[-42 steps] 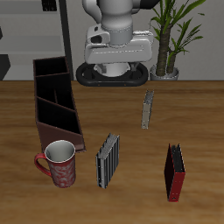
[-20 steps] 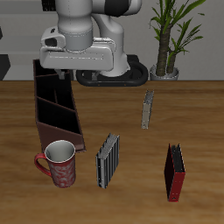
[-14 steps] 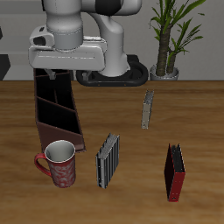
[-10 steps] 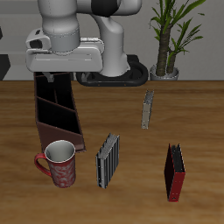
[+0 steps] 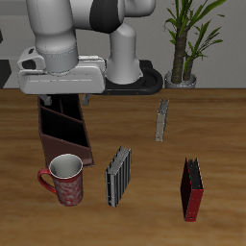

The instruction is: Place the red mug into the right desk caddy's right compartment

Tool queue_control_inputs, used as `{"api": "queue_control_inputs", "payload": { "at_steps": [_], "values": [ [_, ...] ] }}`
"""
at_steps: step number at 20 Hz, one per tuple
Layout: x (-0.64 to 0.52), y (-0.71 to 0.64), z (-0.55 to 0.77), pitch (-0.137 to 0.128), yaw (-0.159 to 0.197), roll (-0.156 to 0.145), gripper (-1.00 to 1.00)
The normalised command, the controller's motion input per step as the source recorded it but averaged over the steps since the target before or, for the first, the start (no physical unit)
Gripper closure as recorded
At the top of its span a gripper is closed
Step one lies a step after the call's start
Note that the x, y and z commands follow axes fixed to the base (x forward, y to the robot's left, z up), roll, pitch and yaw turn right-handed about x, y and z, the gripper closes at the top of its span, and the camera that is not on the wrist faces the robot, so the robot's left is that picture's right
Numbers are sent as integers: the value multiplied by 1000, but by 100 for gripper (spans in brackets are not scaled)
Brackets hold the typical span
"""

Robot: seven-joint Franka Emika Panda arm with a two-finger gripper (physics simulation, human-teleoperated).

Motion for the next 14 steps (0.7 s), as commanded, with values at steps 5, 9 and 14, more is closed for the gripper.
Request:
{"api": "queue_control_inputs", "payload": {
  "at_steps": [5,9,14],
  "values": [
    [125,-175,-264,-22,-10,-30,-100],
    [125,-248,-277,-17,-54,-3,-100],
    [80,-292,-323,-21,-64,-64,-100]
  ]
}}
